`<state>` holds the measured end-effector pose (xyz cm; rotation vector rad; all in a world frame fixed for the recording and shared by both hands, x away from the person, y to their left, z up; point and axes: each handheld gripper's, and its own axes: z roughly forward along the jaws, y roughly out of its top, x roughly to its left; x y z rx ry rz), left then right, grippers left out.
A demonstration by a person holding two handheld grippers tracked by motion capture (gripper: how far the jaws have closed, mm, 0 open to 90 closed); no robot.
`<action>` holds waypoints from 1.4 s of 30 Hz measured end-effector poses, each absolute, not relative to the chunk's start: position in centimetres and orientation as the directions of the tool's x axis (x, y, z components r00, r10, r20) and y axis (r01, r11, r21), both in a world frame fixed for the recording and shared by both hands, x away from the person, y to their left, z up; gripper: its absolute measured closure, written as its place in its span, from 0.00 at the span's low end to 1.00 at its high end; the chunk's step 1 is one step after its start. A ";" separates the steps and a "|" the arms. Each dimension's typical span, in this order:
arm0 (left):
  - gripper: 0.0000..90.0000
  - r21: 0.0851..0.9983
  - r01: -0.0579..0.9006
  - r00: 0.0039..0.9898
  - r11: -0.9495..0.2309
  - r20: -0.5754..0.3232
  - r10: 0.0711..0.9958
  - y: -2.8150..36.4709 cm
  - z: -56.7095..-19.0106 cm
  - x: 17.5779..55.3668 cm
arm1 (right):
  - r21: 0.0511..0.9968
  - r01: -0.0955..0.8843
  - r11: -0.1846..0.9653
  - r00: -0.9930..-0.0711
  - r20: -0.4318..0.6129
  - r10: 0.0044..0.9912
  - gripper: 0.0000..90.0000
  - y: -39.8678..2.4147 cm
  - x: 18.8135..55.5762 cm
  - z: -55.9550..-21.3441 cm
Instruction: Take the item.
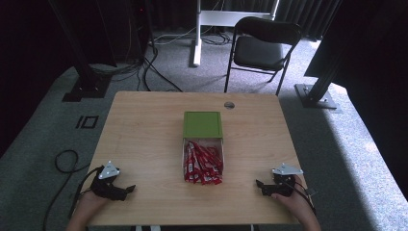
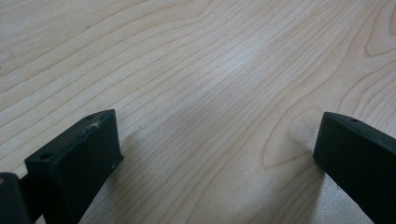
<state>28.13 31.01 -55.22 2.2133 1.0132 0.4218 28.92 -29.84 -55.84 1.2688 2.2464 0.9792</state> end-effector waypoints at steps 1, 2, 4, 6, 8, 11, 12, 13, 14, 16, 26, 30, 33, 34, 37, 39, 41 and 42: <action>0.02 0.682 0.549 0.648 -0.483 0.018 0.761 31.0 -55.2 28.1 | 0.728 0.589 0.350 -0.520 0.011 0.854 0.14 -29.8 28.9 -55.8; 0.02 0.682 0.549 0.648 -0.483 0.018 0.761 31.0 -55.2 28.1 | 0.728 0.589 0.350 -0.520 0.011 0.854 0.14 -29.8 28.9 -55.8; 0.02 0.682 0.549 0.648 -0.483 0.017 0.762 31.0 -55.2 28.1 | 0.728 0.589 0.350 -0.520 0.011 0.854 0.14 -29.8 28.9 -55.8; 0.02 0.682 0.549 0.648 -0.483 0.018 0.761 31.0 -55.2 28.1 | 0.728 0.589 0.350 -0.520 0.011 0.854 0.14 -29.8 28.9 -55.8; 0.02 0.682 0.549 0.648 -0.483 0.017 0.762 31.0 -55.2 28.1 | 0.728 0.589 0.350 -0.520 0.011 0.854 0.14 -29.8 28.9 -55.8; 0.02 0.682 0.549 0.648 -0.482 0.017 0.762 31.0 -55.2 28.1 | 0.728 0.590 0.350 -0.520 0.011 0.854 0.14 -29.8 28.9 -55.8; 0.02 0.682 0.549 0.648 -0.483 0.017 0.762 31.0 -55.2 28.1 | 0.728 0.590 0.350 -0.520 0.011 0.854 0.14 -29.8 28.9 -55.8; 0.02 0.682 0.549 0.648 -0.483 0.018 0.761 31.0 -55.2 28.1 | 0.728 0.590 0.350 -0.520 0.012 0.854 0.14 -29.8 28.9 -55.8; 0.02 0.682 0.549 0.648 -0.483 0.017 0.761 31.0 -55.2 28.1 | 0.728 0.589 0.350 -0.520 0.011 0.854 0.14 -29.8 28.9 -55.8; 0.02 0.682 0.549 0.648 -0.482 0.017 0.762 31.0 -55.2 28.1 | 0.728 0.590 0.350 -0.520 0.011 0.854 0.14 -29.8 28.9 -55.8; 0.02 0.683 0.550 0.647 -0.480 0.015 0.763 31.0 -55.2 28.1 | 0.728 0.593 0.344 -0.511 0.010 0.859 0.14 -29.7 28.9 -55.8; 0.02 0.683 0.550 0.647 -0.480 0.015 0.763 31.0 -55.2 28.1 | 0.726 0.595 0.346 -0.510 0.008 0.860 0.14 -29.3 29.1 -55.8; 0.02 0.683 0.550 0.647 -0.480 0.015 0.763 31.0 -55.2 28.1 | 0.723 0.589 0.360 -0.516 -0.006 0.857 0.15 -29.1 29.2 -55.7; 0.02 0.683 0.550 0.647 -0.480 0.015 0.763 31.0 -55.2 28.1 | 0.721 0.594 0.357 -0.512 -0.004 0.859 0.15 -29.0 29.2 -55.6; 0.02 0.683 0.550 0.647 -0.480 0.015 0.763 31.0 -55.2 28.1 | 0.719 0.594 0.361 -0.511 -0.010 0.860 0.15 -28.8 29.3 -55.5; 0.02 0.683 0.550 0.647 -0.480 0.015 0.763 31.0 -55.2 28.1 | 0.724 0.590 0.358 -0.509 -0.011 0.861 0.15 -28.8 29.4 -55.3; 0.02 0.683 0.550 0.647 -0.480 0.015 0.763 31.0 -55.2 28.1 | 0.731 0.588 0.347 -0.501 -0.007 0.865 0.15 -28.8 29.5 -55.0; 0.02 0.683 0.550 0.647 -0.480 0.015 0.763 31.0 -55.2 28.1 | 0.735 0.586 0.341 -0.501 -0.003 0.866 0.15 -28.8 29.5 -54.8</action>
